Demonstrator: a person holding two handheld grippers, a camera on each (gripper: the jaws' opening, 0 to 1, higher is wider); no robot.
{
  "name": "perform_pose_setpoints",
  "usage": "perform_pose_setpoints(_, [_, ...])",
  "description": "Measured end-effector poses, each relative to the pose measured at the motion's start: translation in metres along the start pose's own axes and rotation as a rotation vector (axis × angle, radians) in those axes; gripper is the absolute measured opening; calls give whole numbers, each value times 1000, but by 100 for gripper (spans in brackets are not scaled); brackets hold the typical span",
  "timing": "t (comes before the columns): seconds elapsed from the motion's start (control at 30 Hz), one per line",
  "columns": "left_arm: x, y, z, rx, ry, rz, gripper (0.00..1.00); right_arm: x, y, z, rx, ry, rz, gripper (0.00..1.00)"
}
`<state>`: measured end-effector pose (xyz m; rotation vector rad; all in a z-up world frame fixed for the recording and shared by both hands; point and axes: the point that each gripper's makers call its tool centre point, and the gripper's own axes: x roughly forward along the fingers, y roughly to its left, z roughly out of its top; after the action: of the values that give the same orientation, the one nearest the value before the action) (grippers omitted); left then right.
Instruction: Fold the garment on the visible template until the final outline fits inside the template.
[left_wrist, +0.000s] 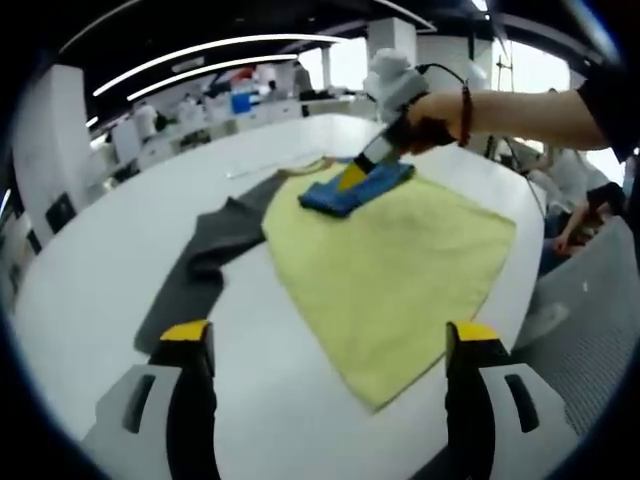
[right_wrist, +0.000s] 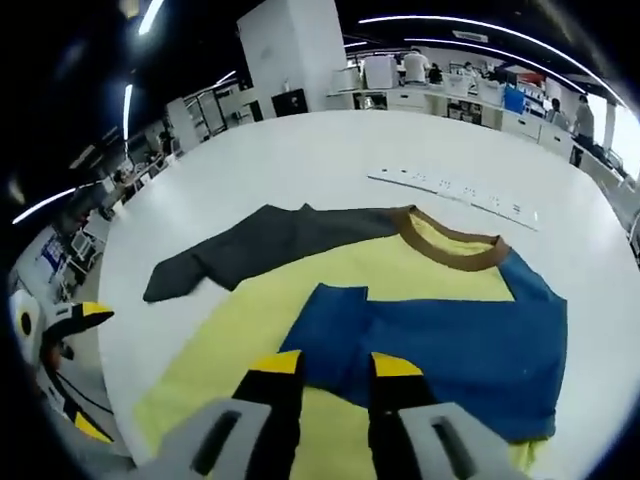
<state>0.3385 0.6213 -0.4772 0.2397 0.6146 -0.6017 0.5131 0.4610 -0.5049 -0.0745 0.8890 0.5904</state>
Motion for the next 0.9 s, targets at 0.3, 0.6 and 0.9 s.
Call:
perform_pose_setpoints(0.3, [-1, 4, 0, -2, -1, 15, 93, 13, 3, -13, 50, 45, 14, 24])
perform_pose_setpoints(0.6, [-2, 8, 1, -6, -7, 27, 92, 20, 6, -20, 62, 62, -2, 15])
perform_pose_setpoints(0.9, [-2, 7, 1, -4, -9, 24, 92, 16, 22, -10, 85, 18, 33, 0])
